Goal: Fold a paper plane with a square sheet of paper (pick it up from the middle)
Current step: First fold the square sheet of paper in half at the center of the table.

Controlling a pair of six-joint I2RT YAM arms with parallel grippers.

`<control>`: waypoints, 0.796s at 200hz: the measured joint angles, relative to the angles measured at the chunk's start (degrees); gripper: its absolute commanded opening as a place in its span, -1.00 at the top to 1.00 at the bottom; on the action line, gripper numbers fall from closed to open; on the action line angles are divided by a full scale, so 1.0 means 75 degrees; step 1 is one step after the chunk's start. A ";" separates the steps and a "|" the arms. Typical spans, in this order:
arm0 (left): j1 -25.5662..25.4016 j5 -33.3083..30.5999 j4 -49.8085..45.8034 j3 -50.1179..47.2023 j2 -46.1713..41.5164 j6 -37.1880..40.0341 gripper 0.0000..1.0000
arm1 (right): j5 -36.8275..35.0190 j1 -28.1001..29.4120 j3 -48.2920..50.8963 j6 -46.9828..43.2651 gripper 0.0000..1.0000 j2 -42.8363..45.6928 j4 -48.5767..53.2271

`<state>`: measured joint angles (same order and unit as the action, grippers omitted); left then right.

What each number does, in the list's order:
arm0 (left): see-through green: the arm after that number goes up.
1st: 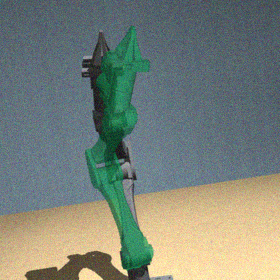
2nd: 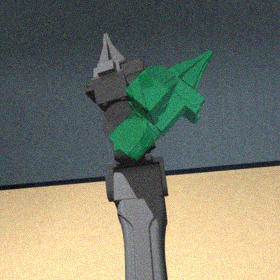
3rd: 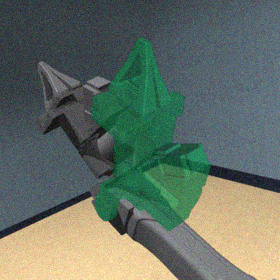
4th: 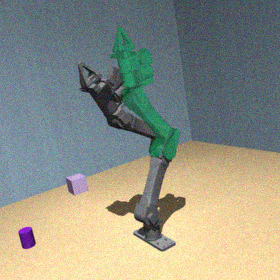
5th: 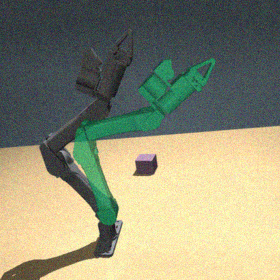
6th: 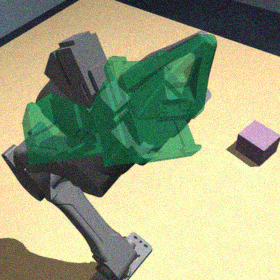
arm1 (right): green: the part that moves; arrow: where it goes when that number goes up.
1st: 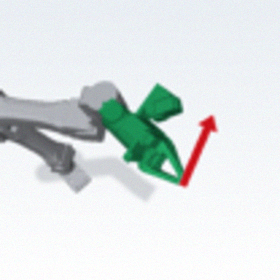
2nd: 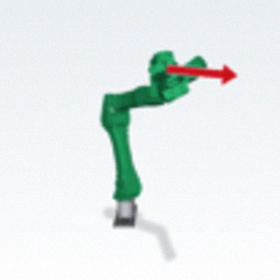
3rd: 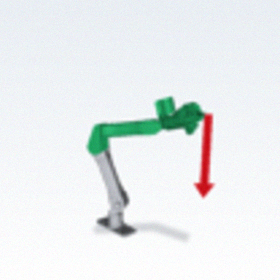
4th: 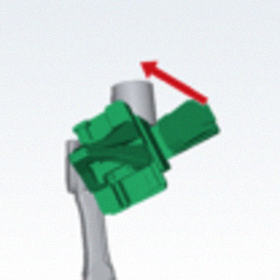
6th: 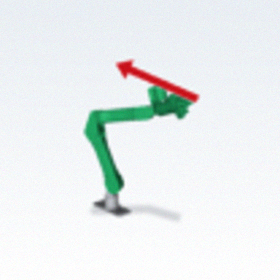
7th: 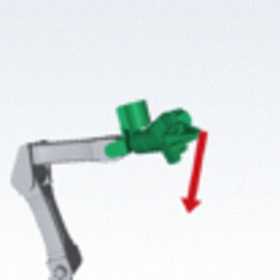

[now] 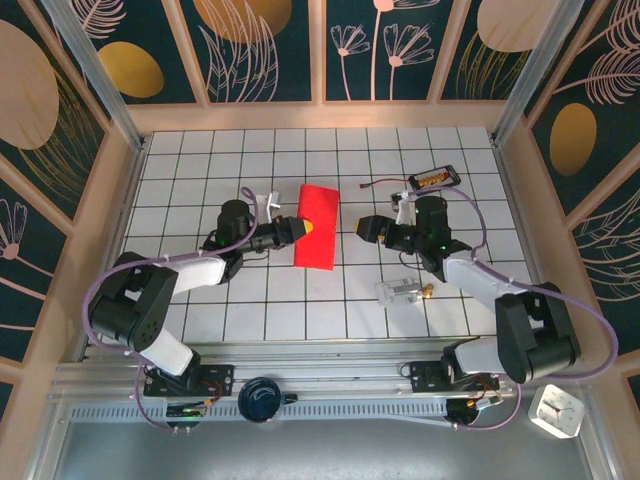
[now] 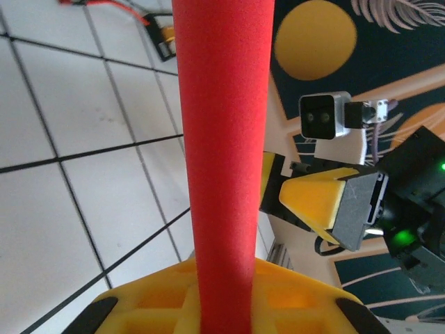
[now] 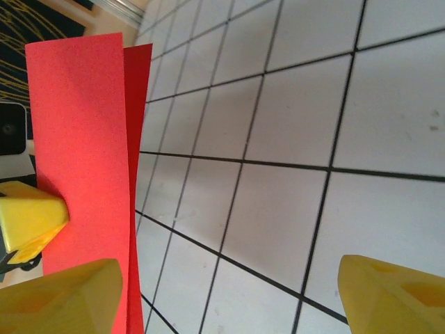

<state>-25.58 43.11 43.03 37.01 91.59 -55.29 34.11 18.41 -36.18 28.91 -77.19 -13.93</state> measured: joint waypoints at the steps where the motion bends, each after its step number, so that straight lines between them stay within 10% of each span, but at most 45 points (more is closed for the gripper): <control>1: -0.0012 -0.0020 -0.0023 0.0000 0.0015 -0.0015 0.66 | -0.0003 0.0003 0.0000 0.0000 -0.62 -0.0009 0.0000; 66: -0.0766 -0.0653 -0.0533 0.0000 0.0901 -0.0472 0.63 | -0.0408 0.0399 0.0000 0.0082 -0.53 -0.0667 -0.0119; 159: -0.0769 -0.1256 -0.1081 -0.0058 0.1609 -0.0239 0.55 | -0.0347 0.1306 0.0017 0.1011 0.16 -0.2218 -0.1326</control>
<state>-31.35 33.69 34.92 36.58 103.66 -57.08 31.51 28.21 -36.05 36.49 -93.82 -23.88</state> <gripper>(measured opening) 0.222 0.448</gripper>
